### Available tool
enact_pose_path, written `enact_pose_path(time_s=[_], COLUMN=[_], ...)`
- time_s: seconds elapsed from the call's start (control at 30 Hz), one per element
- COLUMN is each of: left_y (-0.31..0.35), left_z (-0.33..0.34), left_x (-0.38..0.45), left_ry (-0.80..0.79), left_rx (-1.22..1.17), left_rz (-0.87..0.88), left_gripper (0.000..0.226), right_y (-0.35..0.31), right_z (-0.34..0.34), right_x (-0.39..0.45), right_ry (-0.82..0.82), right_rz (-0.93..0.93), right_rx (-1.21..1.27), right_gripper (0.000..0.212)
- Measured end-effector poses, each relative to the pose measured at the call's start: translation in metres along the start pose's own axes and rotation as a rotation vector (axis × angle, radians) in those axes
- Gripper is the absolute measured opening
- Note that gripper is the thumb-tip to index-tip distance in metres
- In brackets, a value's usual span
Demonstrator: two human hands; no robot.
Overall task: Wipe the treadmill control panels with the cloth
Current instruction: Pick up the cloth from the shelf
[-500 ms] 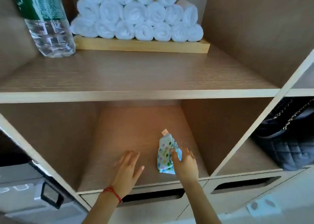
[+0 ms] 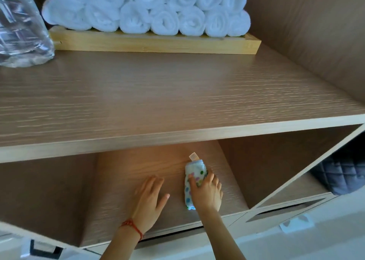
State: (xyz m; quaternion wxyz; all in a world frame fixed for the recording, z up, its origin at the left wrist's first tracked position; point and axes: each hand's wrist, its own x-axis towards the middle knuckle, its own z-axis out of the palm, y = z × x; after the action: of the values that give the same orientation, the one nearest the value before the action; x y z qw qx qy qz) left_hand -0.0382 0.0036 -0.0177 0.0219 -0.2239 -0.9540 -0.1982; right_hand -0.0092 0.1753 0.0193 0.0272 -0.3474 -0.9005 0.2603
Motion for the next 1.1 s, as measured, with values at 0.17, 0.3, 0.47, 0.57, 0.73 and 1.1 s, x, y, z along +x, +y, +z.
enact_pose_path(time_s=[0.17, 0.3, 0.47, 0.57, 0.73, 1.1], left_y=[-0.001, -0.002, -0.001, -0.002, -0.003, 0.002], left_z=[-0.002, -0.003, -0.006, -0.007, -0.01, -0.014], left_x=[0.002, 0.004, 0.005, 0.005, 0.006, -0.002], left_ry=[-0.047, -0.008, -0.005, -0.012, 0.023, -0.137], left_rx=[-0.014, -0.038, -0.038, -0.037, -0.059, -0.034], left_rz=[-0.018, -0.014, 0.0, 0.011, 0.064, 0.165], left_gripper=[0.071, 0.071, 0.071, 0.071, 0.069, 0.068], right_y=[0.003, 0.0, 0.005, 0.008, 0.017, 0.032], right_z=[-0.003, 0.0, 0.002, -0.001, -0.01, -0.027], right_x=[0.0, -0.002, 0.0, -0.002, -0.011, -0.041], right_ry=[-0.009, -0.029, -0.047, -0.068, -0.023, -0.055], right_rz=[0.071, 0.171, 0.212, 0.213, 0.248, 0.281], right_rx=[0.026, 0.142, 0.253, 0.321, 0.551, 0.905], right_gripper=[0.072, 0.074, 0.069, 0.064, 0.052, 0.028])
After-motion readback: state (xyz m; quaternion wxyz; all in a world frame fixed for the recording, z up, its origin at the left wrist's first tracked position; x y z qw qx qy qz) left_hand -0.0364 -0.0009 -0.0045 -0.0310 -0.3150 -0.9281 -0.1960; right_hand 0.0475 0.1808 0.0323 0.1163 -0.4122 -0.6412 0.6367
